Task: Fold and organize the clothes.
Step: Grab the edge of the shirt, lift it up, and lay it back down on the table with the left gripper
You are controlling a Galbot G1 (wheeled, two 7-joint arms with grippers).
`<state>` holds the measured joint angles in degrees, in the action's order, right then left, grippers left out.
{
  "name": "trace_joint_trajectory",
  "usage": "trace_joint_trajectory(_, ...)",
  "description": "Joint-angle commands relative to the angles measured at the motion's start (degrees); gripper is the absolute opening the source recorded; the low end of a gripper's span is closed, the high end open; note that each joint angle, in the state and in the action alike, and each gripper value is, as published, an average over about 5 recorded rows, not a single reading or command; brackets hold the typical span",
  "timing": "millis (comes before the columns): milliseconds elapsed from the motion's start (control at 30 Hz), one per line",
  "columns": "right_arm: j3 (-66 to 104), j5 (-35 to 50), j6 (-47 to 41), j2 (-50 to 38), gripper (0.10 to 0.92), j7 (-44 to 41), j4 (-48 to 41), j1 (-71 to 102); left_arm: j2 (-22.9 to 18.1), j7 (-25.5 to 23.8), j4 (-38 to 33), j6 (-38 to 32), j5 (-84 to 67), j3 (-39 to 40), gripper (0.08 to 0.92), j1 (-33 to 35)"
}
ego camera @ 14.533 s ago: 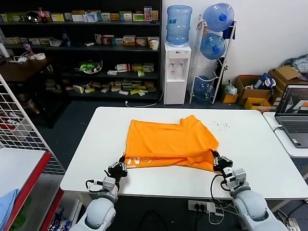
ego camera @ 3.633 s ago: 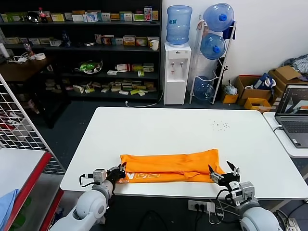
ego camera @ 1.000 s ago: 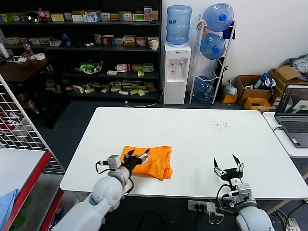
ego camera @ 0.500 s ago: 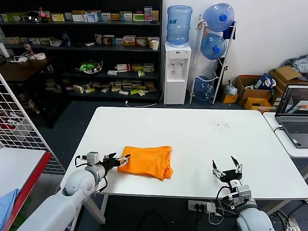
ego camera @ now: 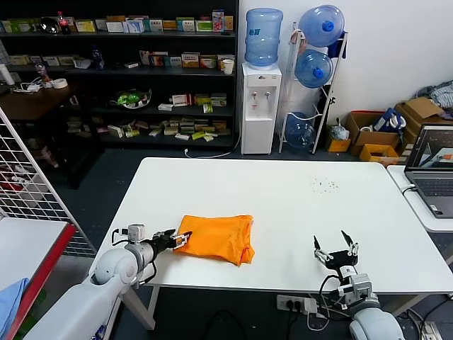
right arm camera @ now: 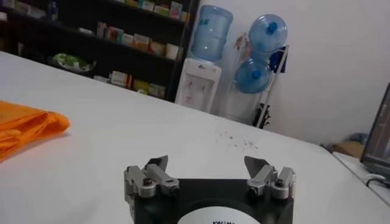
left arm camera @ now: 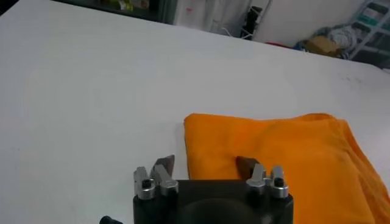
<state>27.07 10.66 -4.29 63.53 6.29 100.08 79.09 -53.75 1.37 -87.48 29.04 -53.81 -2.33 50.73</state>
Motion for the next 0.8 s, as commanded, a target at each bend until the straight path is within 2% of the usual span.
trace_joint_trajectory(33,-0.2,0.0,-0.2,0.1,0.823,0.1,0.1,-0.3,-0.2,-1.6,0.4,1.2,-0.8,-0.2,0.611,0.2)
trace_joint_trajectory(367,-0.4,-0.1,-0.3,0.6,0.823,0.3,0.5,-0.2,-0.3,-0.9,-1.6,-1.1,-2.6,-1.2,0.343,1.3)
trace_joint_trajectory(500,-0.7,-0.3,-0.4,0.9,0.823,0.3,0.6,-0.1,0.7,0.3,-2.7,-1.8,-2.5,-1.9,0.205,1.9)
trace_joint_trajectory(633,-1.9,-0.7,-0.8,0.8,0.823,0.4,0.6,-0.8,4.4,2.3,-4.3,-1.6,-1.7,-3.5,0.134,2.9)
trace_joint_trajectory(800,-3.5,-0.8,-1.4,0.3,0.823,0.5,0.7,-2.1,11.0,5.0,-4.4,-1.3,-0.6,-6.4,0.131,4.7)
